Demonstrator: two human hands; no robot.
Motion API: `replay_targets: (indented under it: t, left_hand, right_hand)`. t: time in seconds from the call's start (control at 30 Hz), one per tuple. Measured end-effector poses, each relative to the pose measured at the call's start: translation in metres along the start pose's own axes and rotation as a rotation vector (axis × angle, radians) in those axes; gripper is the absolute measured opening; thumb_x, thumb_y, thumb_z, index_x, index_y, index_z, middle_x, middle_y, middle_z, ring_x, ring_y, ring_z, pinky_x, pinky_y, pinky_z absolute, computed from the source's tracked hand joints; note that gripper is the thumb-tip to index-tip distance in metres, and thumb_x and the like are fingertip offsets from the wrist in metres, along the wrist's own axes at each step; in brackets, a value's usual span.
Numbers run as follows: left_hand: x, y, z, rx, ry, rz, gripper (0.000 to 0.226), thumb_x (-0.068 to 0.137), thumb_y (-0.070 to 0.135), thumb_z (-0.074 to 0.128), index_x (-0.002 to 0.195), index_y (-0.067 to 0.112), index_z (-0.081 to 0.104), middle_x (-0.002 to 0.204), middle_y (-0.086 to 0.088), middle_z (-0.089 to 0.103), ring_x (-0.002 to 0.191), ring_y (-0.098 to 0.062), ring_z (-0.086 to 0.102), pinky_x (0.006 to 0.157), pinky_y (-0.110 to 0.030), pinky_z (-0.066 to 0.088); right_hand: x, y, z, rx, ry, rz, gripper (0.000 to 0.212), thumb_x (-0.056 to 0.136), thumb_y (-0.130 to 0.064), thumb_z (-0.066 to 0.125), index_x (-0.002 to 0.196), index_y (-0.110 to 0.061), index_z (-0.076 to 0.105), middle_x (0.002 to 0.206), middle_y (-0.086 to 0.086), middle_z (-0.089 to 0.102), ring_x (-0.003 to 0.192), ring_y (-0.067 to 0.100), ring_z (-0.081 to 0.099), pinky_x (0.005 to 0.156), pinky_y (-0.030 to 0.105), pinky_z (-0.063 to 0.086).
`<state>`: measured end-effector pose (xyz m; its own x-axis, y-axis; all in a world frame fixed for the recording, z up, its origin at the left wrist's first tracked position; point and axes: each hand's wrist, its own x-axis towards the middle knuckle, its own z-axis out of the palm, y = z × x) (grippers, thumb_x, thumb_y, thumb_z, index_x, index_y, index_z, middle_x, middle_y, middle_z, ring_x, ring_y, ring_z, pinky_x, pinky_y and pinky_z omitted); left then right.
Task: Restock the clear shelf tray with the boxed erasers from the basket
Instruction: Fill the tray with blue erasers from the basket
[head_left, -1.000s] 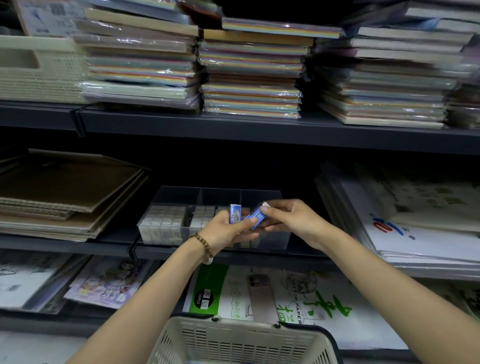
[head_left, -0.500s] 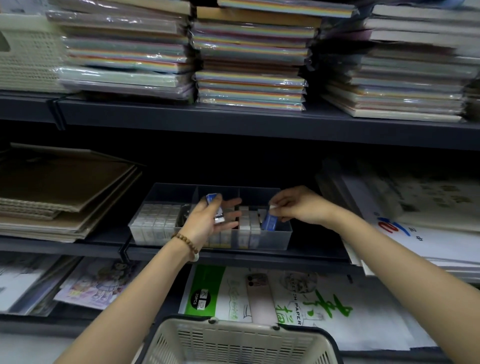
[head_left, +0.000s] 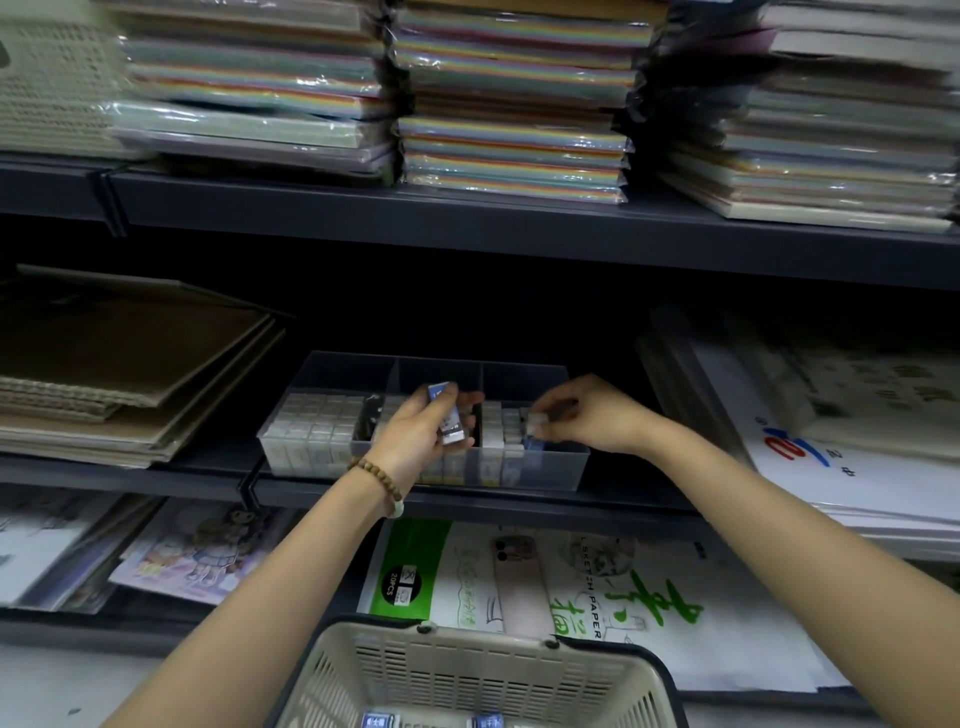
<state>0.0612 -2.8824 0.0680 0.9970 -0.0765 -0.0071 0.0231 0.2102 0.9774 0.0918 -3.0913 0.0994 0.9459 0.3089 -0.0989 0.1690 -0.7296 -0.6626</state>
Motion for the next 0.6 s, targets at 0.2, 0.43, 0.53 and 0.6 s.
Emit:
replay_targets:
  t: [0.2, 0.43, 0.53, 0.6]
  left_hand:
    - [-0.004, 0.003, 0.000, 0.166, -0.060, 0.079, 0.016, 0.095, 0.028, 0.048, 0.095, 0.026, 0.064, 0.080, 0.011, 0.062, 0.075, -0.001, 0.059, 0.067, -0.016, 0.048]
    - [-0.007, 0.007, 0.012, 0.136, -0.088, 0.060, 0.007, 0.085, 0.016, 0.064, 0.090, 0.021, 0.067, 0.079, 0.005, 0.072, 0.071, -0.010, 0.071, 0.063, -0.018, 0.056]
    - [-0.005, 0.006, 0.020, 0.171, -0.062, 0.084, 0.007, 0.081, 0.019, 0.071, 0.088, 0.020, 0.068, 0.075, 0.005, 0.074, 0.072, -0.012, 0.071, 0.062, -0.018, 0.055]
    - [-0.002, 0.004, 0.027, 0.181, -0.046, 0.103, 0.012, 0.078, 0.021, 0.073, 0.089, 0.018, 0.069, 0.079, 0.002, 0.074, 0.074, -0.011, 0.071, 0.061, -0.017, 0.053]
  right_hand:
    - [-0.004, 0.004, 0.008, 0.038, 0.011, -0.020, 0.020, 0.086, -0.013, 0.066, 0.106, -0.010, 0.064, 0.106, 0.007, 0.065, 0.090, 0.012, 0.061, 0.081, 0.020, 0.052]
    - [-0.018, 0.002, 0.001, 0.126, 0.000, 0.023, 0.024, 0.098, -0.020, 0.047, 0.113, -0.007, 0.061, 0.106, 0.008, 0.067, 0.096, 0.016, 0.064, 0.083, 0.027, 0.051]
    - [-0.026, -0.003, -0.001, 0.328, 0.034, 0.023, 0.029, 0.099, -0.028, 0.041, 0.106, -0.011, 0.064, 0.101, 0.002, 0.068, 0.094, 0.013, 0.065, 0.081, 0.020, 0.052]
    - [-0.032, -0.006, -0.003, 0.516, 0.040, 0.034, 0.027, 0.097, -0.032, 0.047, 0.102, -0.013, 0.066, 0.096, 0.000, 0.071, 0.088, 0.010, 0.069, 0.075, 0.019, 0.055]
